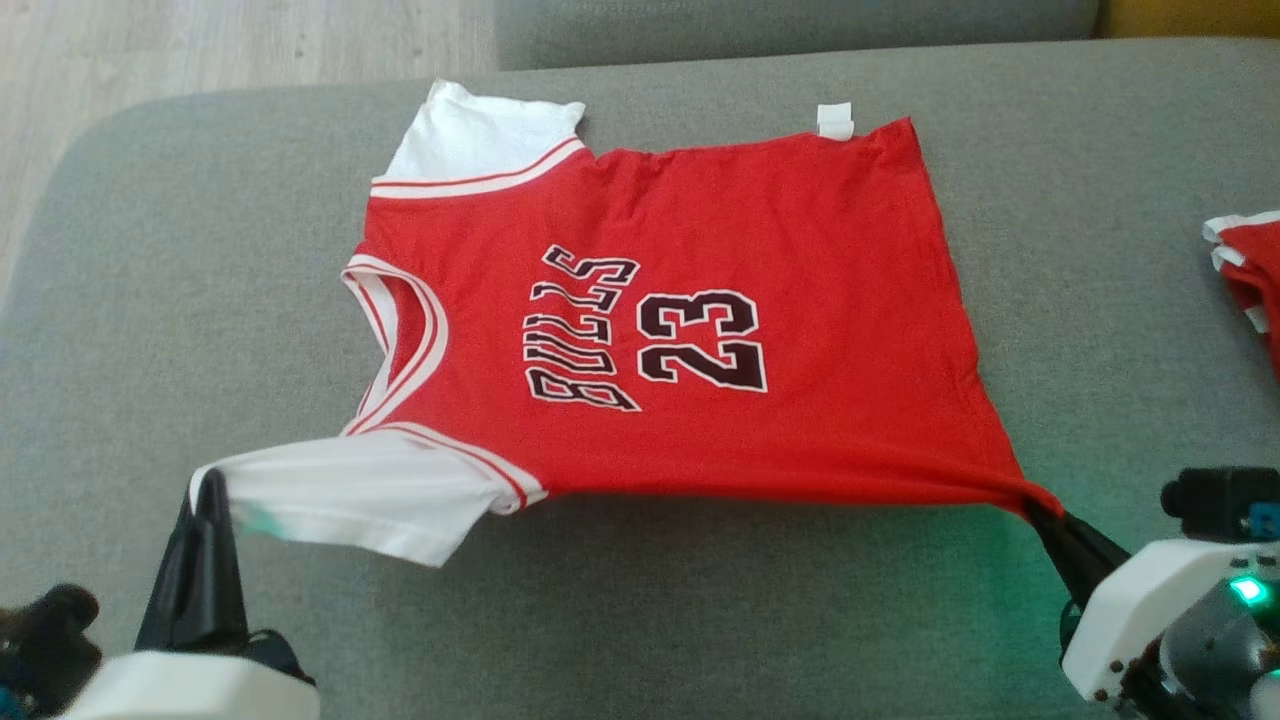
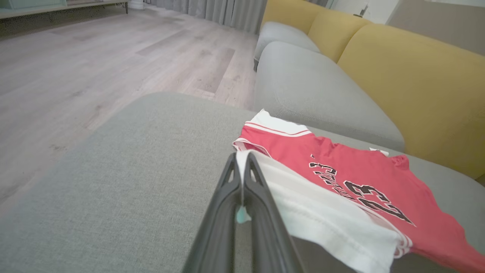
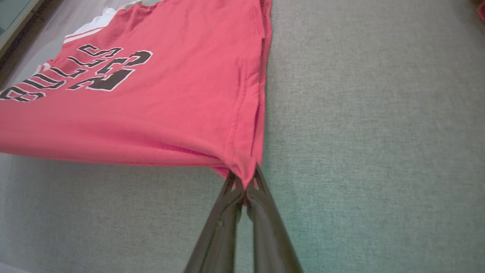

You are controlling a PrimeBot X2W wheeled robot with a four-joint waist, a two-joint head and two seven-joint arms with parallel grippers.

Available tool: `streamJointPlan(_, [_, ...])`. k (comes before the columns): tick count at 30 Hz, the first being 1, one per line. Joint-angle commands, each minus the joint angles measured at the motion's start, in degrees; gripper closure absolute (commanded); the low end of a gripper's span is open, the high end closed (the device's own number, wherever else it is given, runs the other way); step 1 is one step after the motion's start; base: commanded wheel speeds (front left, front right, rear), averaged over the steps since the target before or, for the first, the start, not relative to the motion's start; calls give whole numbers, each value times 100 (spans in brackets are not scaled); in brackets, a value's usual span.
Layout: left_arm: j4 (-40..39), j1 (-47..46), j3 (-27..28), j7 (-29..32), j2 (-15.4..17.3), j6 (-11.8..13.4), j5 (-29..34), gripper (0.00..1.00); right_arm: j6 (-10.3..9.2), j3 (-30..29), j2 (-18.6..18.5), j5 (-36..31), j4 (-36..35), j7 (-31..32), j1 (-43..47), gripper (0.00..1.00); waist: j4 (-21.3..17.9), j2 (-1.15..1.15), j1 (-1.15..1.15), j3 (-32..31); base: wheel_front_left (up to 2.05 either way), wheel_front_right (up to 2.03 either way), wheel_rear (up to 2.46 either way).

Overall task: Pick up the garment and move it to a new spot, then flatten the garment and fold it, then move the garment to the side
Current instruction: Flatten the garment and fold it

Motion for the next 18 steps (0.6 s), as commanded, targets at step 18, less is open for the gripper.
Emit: streamJointPlan(18, [2929, -3421, -212, 1409, 164, -1308, -1295, 100, -4, 172, -185, -94, 367, 1799, -2280, 100, 127, 0, 1, 783, 0, 0, 0])
